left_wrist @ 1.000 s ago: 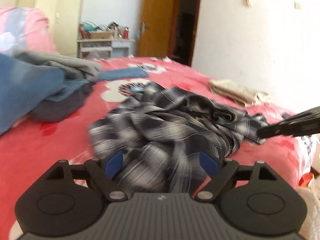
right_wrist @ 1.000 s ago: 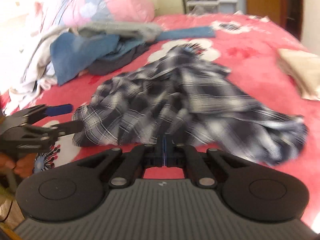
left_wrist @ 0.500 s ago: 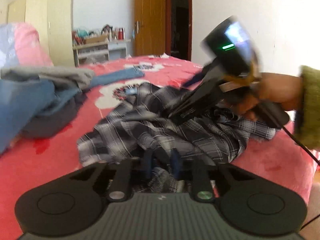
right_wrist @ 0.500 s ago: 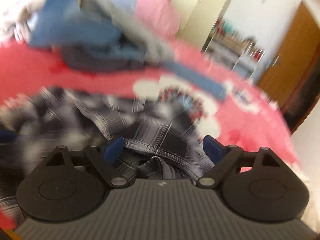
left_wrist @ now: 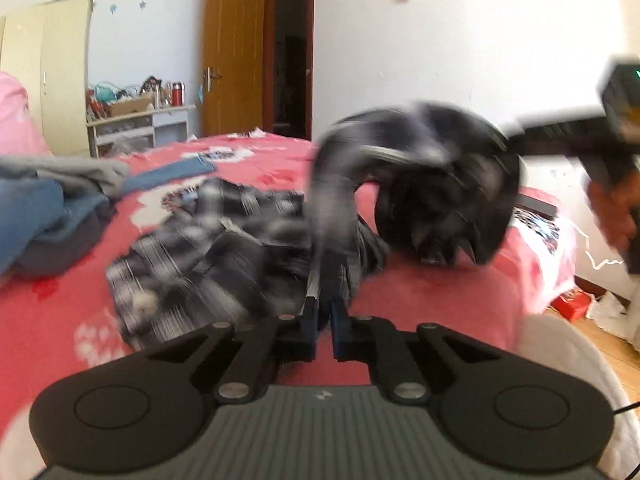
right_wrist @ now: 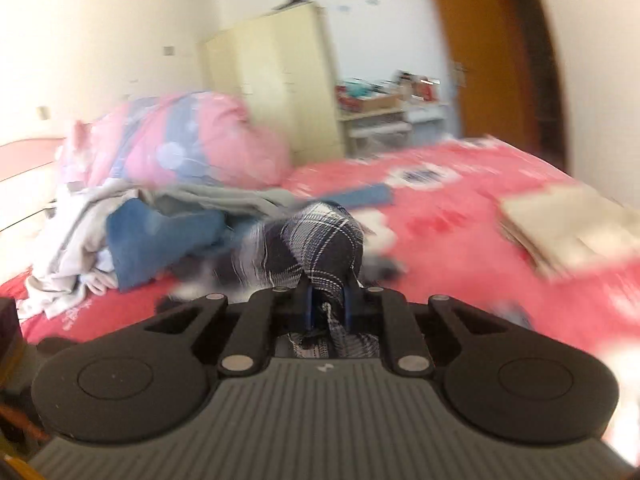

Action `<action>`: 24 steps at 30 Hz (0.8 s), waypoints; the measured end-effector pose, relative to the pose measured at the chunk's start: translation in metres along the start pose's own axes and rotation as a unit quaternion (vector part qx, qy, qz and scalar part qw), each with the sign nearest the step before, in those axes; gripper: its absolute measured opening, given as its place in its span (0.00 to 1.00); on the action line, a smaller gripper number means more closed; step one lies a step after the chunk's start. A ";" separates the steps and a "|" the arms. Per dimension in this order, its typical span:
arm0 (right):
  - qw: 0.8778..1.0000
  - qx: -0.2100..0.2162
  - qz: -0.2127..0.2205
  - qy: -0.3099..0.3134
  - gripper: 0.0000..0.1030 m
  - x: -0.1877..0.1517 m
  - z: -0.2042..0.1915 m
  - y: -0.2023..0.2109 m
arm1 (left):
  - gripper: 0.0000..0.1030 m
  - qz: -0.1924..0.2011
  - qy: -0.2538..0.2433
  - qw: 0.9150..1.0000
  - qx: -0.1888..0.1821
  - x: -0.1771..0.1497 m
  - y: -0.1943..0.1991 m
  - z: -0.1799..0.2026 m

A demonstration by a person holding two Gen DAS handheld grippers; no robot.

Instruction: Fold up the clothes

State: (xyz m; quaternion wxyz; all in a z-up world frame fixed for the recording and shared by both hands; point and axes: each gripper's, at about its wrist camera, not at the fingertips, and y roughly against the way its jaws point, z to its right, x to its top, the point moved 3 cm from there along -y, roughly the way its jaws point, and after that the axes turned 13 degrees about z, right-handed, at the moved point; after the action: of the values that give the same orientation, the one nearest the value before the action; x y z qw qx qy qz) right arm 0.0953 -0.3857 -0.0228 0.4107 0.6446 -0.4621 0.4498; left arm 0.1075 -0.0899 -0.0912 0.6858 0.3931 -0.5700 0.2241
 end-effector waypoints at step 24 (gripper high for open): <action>0.985 -0.014 0.034 -0.167 0.64 -0.027 0.015 0.048 | 0.06 -0.022 0.011 0.999 0.032 0.030 -0.063 -0.045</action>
State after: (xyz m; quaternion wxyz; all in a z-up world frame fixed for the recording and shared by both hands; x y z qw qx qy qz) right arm 0.0475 -0.4049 -0.0468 0.3209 0.6889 -0.5520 0.3432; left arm 0.1898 -0.0957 -0.0817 0.6837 0.4245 -0.5467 0.2313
